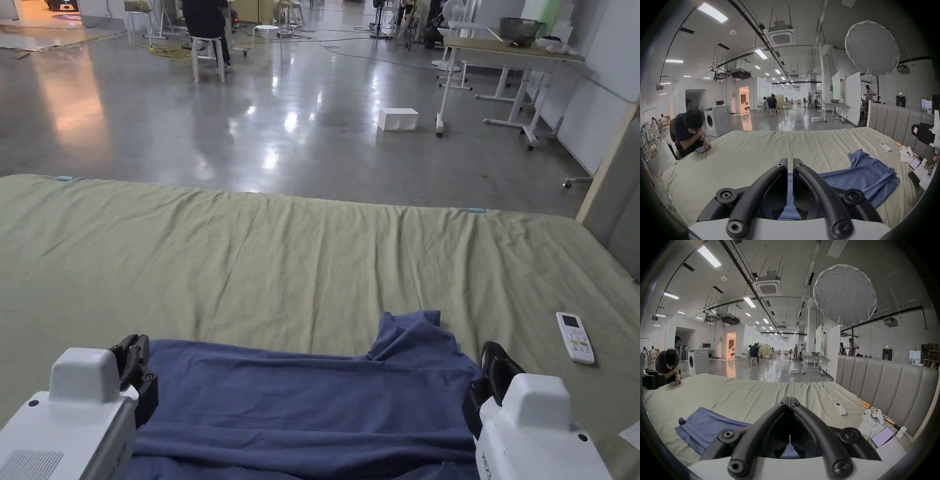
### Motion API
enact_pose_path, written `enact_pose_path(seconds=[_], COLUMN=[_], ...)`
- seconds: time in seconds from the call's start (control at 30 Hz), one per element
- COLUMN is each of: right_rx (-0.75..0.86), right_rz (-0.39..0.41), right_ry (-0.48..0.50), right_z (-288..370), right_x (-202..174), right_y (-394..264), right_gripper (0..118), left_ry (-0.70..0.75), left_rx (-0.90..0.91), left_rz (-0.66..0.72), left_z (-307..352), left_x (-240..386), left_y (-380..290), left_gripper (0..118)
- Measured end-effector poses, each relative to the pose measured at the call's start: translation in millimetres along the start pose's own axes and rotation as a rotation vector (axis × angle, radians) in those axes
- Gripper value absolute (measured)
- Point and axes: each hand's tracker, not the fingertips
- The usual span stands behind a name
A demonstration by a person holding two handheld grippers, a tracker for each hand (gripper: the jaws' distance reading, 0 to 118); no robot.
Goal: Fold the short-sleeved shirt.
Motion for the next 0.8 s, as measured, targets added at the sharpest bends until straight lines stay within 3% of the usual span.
enact_pose_path(seconds=[0.07,0.23,0.57,0.6,0.73,0.8], right_rx=[0.002,-0.012,-0.138,-0.144,-0.19,-0.209], right_rz=[0.001,-0.015,0.006,0.008,0.018,0.029], right_ry=[0.0,-0.002,0.01,0.009,0.002,-0.002], right_z=[3.7,6.0,-0.6,-0.8,0.6,0.3], right_x=[-3.7,-2.7,0.0,0.9,5.1,8.4], right_y=[2.0,1.6,-32.7,-35.9,-46.1,-51.0], right_gripper=[0,0,0,0,0,0], left_ry=[0.001,0.003,-0.01,-0.005,-0.005,0.02], left_rx=[0.04,-0.055,-0.544,-0.579,-0.751,-0.765], left_rz=[0.052,0.018,0.006,0.033,0.092,0.087], left_z=[8.6,13.5,-49.5,-58.0,-89.9,-103.3], left_x=[-2.0,-17.0,-64.7,-67.8,-73.5,-73.7], left_y=[-4.6,-18.3,-86.5,-93.8,-112.1,-119.4], left_gripper=[6,6,7,12,67,67])
